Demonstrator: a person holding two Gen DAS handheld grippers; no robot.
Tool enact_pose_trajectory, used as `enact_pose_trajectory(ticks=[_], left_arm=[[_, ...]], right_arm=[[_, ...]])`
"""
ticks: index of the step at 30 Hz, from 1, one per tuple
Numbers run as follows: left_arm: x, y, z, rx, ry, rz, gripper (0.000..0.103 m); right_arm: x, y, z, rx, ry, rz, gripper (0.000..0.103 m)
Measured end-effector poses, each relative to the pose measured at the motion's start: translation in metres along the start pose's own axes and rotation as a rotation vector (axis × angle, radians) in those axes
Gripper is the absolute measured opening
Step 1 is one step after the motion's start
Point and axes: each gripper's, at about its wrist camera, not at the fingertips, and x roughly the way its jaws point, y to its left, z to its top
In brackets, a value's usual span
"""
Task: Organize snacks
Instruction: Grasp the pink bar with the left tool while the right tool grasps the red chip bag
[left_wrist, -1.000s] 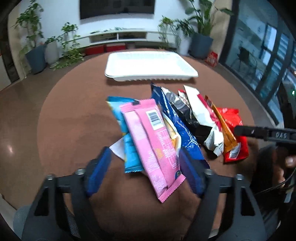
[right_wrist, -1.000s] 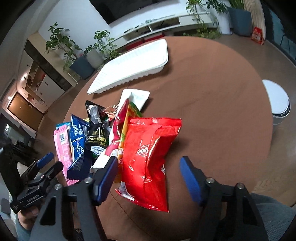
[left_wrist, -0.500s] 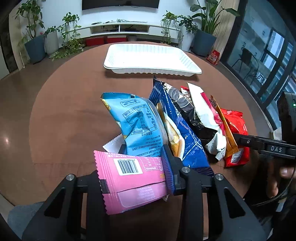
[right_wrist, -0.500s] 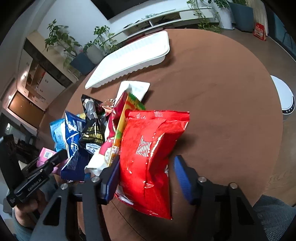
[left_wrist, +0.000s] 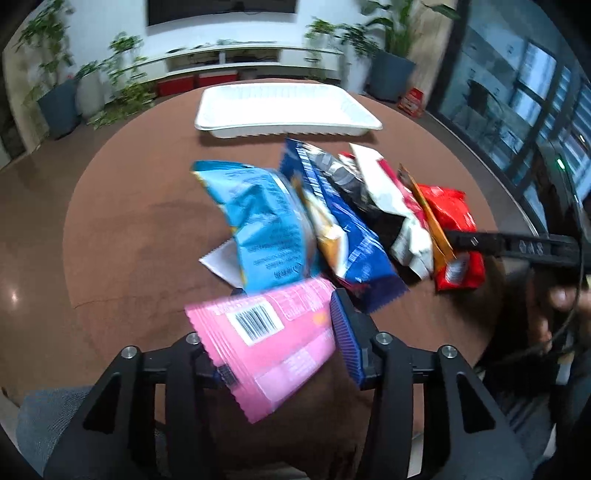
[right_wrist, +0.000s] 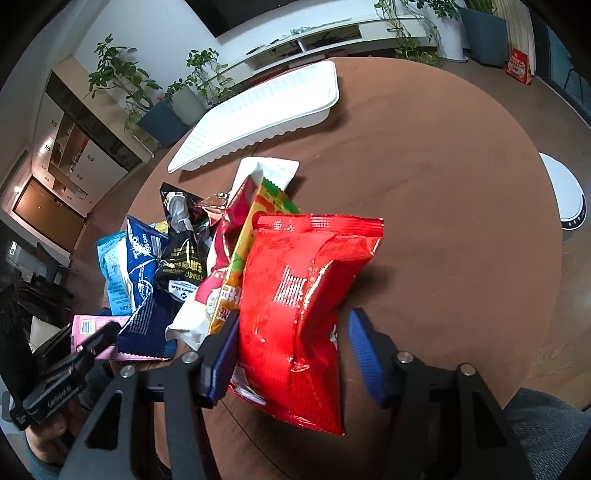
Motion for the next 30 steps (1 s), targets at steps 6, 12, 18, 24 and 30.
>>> enact_pose_trajectory(ticks=[6, 12, 18, 24, 30], left_arm=[[0.006, 0.001, -0.010, 0.007, 0.021, -0.056, 0.038], [0.003, 0.010, -0.010, -0.044, -0.002, -0.099, 0.026], [-0.008, 0.016, -0.008, -0.079, -0.058, -0.115, 0.008], [-0.017, 0.027, -0.007, -0.118, -0.103, -0.126, 0.005], [-0.028, 0.035, -0.006, -0.136, -0.148, -0.174, 0.004]], right_arm=[[0.000, 0.004, -0.002, -0.029, -0.003, -0.011, 0.062], [0.000, 0.007, -0.005, -0.043, 0.006, 0.001, 0.050], [-0.002, 0.006, -0.007, -0.044, 0.006, 0.030, 0.036], [-0.007, 0.012, -0.010, -0.070, -0.008, 0.035, 0.028], [-0.015, 0.014, -0.012, -0.062, -0.043, 0.037, 0.027]])
